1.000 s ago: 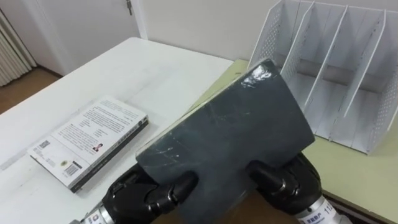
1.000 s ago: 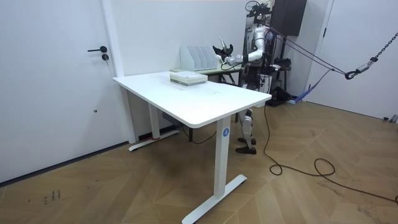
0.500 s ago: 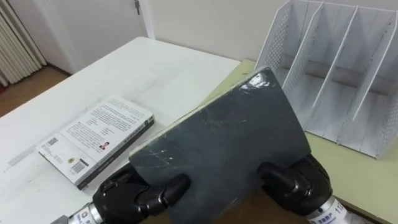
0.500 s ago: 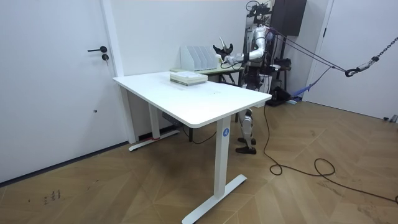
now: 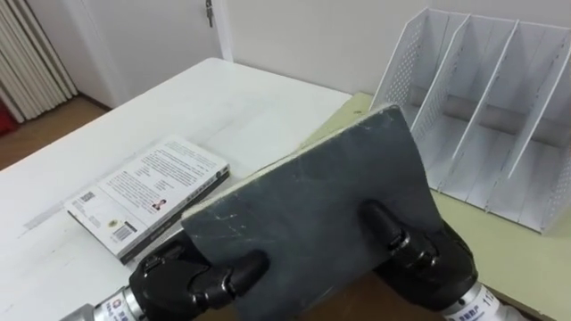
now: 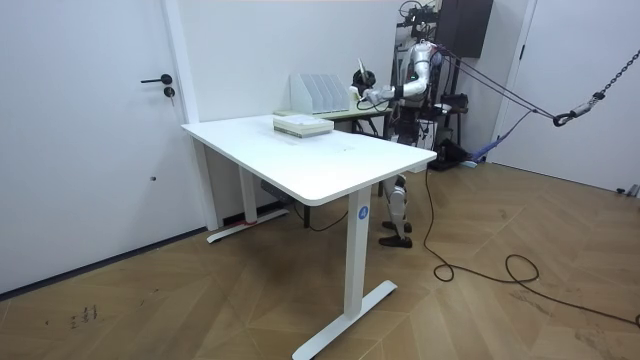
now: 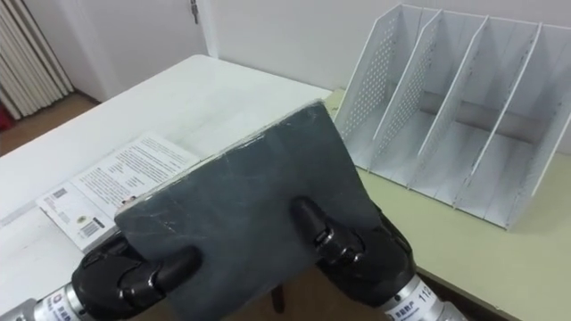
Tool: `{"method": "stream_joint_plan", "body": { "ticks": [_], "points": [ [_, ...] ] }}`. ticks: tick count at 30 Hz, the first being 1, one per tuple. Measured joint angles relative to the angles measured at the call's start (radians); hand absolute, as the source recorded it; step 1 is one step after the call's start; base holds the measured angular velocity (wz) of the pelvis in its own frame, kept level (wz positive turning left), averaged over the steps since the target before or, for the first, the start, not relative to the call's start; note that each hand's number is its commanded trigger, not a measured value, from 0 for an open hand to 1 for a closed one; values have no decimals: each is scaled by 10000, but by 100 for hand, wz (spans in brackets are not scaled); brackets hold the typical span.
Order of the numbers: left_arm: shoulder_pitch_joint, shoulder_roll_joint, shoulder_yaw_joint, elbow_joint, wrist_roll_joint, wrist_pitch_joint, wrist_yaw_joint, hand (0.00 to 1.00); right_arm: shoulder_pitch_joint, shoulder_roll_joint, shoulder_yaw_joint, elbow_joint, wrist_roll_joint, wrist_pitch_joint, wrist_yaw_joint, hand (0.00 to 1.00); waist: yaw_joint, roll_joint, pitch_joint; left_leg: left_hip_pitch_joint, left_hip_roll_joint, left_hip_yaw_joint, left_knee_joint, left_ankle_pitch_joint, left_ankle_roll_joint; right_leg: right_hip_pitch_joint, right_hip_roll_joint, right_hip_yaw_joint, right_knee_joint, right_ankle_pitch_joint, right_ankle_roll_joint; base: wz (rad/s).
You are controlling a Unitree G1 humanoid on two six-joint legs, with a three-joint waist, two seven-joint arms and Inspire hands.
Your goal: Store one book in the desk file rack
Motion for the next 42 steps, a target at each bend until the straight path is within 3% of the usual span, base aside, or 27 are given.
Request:
{"method": "stream_joint_plan", "body": {
  "ticks": [2,6,14,20,26,28,33,37,42],
  "points": [
    [-2,0,-3,35,2,2,-69,0,1,-2,0,1,-22,0,20,100,1,-41,27,4,0,1,6,-1,-2,1,0,1,15,-2,-3,0],
    [-2,-1,0,215,4,-2,-83,0,15,-26,-9,2,-85,-18,-27,100,-3,-121,70,6,4,2,61,-7,-11,2,6,10,-5,-2,-4,0],
    [-4,-12,39,873,514,-57,420,0,20,-301,-18,0,-769,-80,-122,100,-42,-109,63,-16,32,-3,64,-25,-33,-4,45,17,-100,8,-21,0],
    [295,-93,-86,1881,2639,-529,1031,0,15,-348,-21,-1,-2318,-217,-1010,100,-294,-127,33,185,21,28,-96,-14,-39,49,44,15,-81,12,-27,-1],
    [671,-274,-731,3943,5338,-654,2015,0,-195,-314,-357,-16,-4140,-377,-2251,100,-812,-390,45,176,14,163,-195,-5,-41,0,40,74,-94,8,-21,-5],
    [748,-644,-787,4565,6520,-722,2355,0,-258,-222,-462,-114,-5447,-405,-2972,100,-877,-538,28,190,17,232,-224,-5,-41,3,48,135,-130,7,-21,-7],
    [723,-1470,-818,6694,7636,-875,3400,0,-407,145,-629,-633,-7976,-482,-4890,100,-876,-647,32,267,14,343,-302,-5,-40,31,78,293,-181,13,-10,-8],
    [973,-2067,-808,7607,7646,-1220,4364,0,-411,502,-744,-1148,-9644,-561,-6653,100,-877,-612,49,333,20,389,-384,-5,-40,13,101,331,-277,28,5,-2],
    [1008,-2439,-759,8553,7652,-1643,5288,0,-690,797,-752,-1310,-11378,-664,-7951,100,-845,-612,51,300,10,394,-425,-4,-42,-41,113,348,-285,24,4,0]
  ]
}}
